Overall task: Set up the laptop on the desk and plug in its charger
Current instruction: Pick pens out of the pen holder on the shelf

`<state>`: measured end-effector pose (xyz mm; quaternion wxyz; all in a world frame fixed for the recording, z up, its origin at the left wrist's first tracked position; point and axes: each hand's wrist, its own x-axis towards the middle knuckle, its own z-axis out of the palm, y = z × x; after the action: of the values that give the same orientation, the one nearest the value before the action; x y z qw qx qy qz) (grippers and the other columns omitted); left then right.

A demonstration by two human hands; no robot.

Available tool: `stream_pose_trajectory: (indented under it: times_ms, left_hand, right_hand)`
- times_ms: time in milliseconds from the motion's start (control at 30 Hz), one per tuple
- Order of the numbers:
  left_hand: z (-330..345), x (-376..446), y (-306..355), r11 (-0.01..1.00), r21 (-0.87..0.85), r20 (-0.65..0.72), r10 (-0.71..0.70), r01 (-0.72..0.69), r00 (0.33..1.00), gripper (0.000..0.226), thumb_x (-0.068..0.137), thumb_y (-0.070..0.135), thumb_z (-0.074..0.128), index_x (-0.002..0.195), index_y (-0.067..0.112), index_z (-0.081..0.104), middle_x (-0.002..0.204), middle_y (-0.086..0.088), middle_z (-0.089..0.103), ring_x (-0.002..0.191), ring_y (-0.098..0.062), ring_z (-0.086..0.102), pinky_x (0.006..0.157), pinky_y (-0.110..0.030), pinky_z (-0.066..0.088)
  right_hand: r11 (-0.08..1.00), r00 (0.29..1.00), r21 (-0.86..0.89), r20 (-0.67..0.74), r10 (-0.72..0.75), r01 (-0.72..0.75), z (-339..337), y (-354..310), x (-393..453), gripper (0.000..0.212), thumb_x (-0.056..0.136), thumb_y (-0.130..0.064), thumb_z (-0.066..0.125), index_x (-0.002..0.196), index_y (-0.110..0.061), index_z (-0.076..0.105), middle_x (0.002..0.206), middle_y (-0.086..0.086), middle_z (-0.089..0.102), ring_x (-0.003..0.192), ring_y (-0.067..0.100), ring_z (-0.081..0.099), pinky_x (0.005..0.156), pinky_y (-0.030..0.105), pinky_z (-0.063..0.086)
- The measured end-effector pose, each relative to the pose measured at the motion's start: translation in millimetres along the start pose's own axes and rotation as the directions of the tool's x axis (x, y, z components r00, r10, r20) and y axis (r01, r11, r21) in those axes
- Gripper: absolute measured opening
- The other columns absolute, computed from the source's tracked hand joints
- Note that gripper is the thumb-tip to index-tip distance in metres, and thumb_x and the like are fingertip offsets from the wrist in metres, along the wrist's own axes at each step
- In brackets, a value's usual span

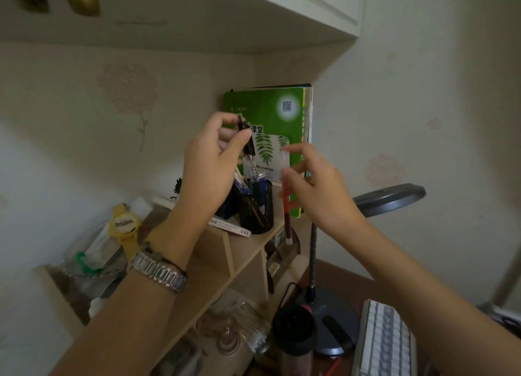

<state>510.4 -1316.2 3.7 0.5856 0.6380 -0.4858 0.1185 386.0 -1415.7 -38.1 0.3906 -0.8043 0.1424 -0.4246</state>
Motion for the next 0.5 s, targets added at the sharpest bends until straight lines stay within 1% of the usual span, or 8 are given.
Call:
stream_pose_trajectory:
  times_ms: [67,167,233,300,333,400,467,500]
  left_hand:
    - [-1,-19,9,0.996,-0.068,0.054,-0.06,0.064,0.997,0.021,0.089,0.024,0.056,0.109,0.017,0.056,0.089,-0.002,0.063,0.077,-0.013,0.067,0.063,-0.023,0.058]
    - [5,-55,18,0.977,-0.134,0.12,-0.153,0.168,0.981,0.021,0.087,0.023,0.058,0.107,0.018,0.059,0.087,-0.004,0.066,0.073,-0.011,0.068,0.063,-0.021,0.057]
    - [13,-78,22,0.954,-0.18,0.154,-0.212,0.238,0.965,0.018,0.085,0.023,0.061,0.103,0.021,0.061,0.084,-0.003,0.068,0.07,-0.012,0.069,0.062,-0.02,0.057]
    - [22,-99,25,0.932,-0.205,0.191,-0.261,0.298,0.946,0.019,0.084,0.022,0.063,0.102,0.02,0.063,0.083,-0.005,0.069,0.069,-0.013,0.07,0.061,-0.019,0.056]
    - [27,-108,26,0.917,-0.223,0.209,-0.287,0.332,0.935,0.02,0.083,0.022,0.064,0.103,0.018,0.063,0.083,-0.005,0.07,0.069,-0.014,0.07,0.061,-0.02,0.057]
    - [36,-124,29,0.881,-0.258,0.253,-0.335,0.397,0.908,0.022,0.082,0.022,0.065,0.104,0.017,0.064,0.084,-0.006,0.07,0.07,-0.015,0.07,0.062,-0.021,0.057]
    - [46,-140,31,0.862,-0.26,0.292,-0.359,0.435,0.887,0.023,0.082,0.024,0.066,0.103,0.018,0.064,0.085,-0.005,0.07,0.071,-0.014,0.07,0.061,-0.02,0.056]
    - [51,-149,32,0.855,-0.253,0.309,-0.372,0.453,0.875,0.024,0.081,0.024,0.066,0.104,0.018,0.063,0.086,-0.005,0.07,0.071,-0.013,0.07,0.061,-0.02,0.056]
  right_hand:
    - [0.997,1.0,0.072,0.016,0.021,-0.022,-8,-5,-12,0.028,0.094,-0.019,0.05,0.119,-0.032,0.049,0.077,-0.002,0.062,0.068,0.013,0.069,0.061,0.035,0.061]
    - [0.98,0.997,0.184,0.034,0.073,-0.078,-20,-8,-36,0.02,0.093,-0.021,0.052,0.111,-0.028,0.058,0.076,-0.002,0.063,0.068,0.012,0.069,0.061,0.033,0.061]
    - [0.974,0.993,0.195,0.047,0.111,-0.118,-27,-5,-55,0.014,0.092,-0.022,0.053,0.097,-0.022,0.066,0.075,-0.003,0.065,0.069,0.012,0.069,0.065,0.038,0.061]
    - [0.965,0.985,0.206,0.08,0.149,-0.163,-35,0,-76,0.014,0.091,-0.024,0.054,0.089,-0.022,0.068,0.072,-0.004,0.067,0.069,0.014,0.068,0.067,0.042,0.061]
    - [0.957,0.981,0.222,0.099,0.169,-0.187,-38,3,-87,0.014,0.091,-0.025,0.055,0.088,-0.022,0.068,0.072,-0.003,0.067,0.069,0.016,0.069,0.066,0.043,0.061]
    - [0.951,0.972,0.216,0.136,0.193,-0.22,-45,10,-108,0.014,0.09,-0.029,0.055,0.089,-0.024,0.068,0.079,0.0,0.07,0.071,0.02,0.069,0.066,0.045,0.061]
    - [0.949,0.958,0.181,0.18,0.225,-0.257,-52,17,-127,0.012,0.09,-0.032,0.054,0.09,-0.028,0.066,0.085,0.007,0.07,0.071,0.023,0.07,0.068,0.048,0.06]
    - [0.941,0.944,0.175,0.211,0.253,-0.291,-56,21,-135,0.012,0.091,-0.031,0.054,0.091,-0.027,0.065,0.084,0.011,0.071,0.069,0.025,0.071,0.066,0.048,0.06]
